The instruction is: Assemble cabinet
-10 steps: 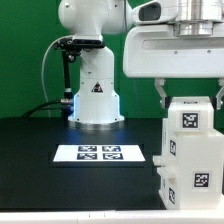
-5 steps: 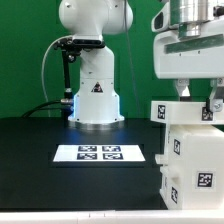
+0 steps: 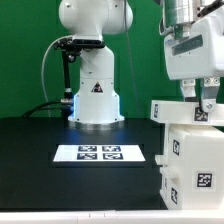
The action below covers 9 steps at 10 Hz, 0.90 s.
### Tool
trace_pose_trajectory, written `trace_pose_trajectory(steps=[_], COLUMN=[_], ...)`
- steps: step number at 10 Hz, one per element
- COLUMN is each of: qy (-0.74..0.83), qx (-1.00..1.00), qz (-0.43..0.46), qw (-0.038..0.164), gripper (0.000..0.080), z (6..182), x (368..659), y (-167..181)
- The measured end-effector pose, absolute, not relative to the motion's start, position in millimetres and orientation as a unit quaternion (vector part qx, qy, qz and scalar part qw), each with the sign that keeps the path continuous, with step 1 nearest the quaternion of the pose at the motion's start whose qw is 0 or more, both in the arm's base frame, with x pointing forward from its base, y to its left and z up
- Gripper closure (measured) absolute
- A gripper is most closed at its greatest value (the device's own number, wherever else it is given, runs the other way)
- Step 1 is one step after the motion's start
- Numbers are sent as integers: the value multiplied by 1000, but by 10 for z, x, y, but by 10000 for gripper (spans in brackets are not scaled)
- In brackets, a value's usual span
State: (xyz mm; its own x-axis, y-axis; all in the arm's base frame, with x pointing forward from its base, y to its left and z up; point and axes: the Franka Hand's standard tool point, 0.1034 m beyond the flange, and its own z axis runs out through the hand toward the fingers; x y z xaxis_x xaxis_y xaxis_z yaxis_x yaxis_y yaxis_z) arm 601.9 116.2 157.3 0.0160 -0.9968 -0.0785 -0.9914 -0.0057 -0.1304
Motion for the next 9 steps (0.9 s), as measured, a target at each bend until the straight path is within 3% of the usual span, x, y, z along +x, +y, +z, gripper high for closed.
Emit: trace_pose_trajectory(steps=[1,2,3,5,9], qy=[687,635,585,477,355], qx=[-723,-769,-808,-877,-933], qz=[-18,-11,-4,6,-7], qw=[73,68,66,61,58], gripper=[131,27,5,1,3], z=[1580,1631,1716,1821,1798], x=[6016,5983,5967,5951,5963], y=[1154,1130,1146,1194,1165])
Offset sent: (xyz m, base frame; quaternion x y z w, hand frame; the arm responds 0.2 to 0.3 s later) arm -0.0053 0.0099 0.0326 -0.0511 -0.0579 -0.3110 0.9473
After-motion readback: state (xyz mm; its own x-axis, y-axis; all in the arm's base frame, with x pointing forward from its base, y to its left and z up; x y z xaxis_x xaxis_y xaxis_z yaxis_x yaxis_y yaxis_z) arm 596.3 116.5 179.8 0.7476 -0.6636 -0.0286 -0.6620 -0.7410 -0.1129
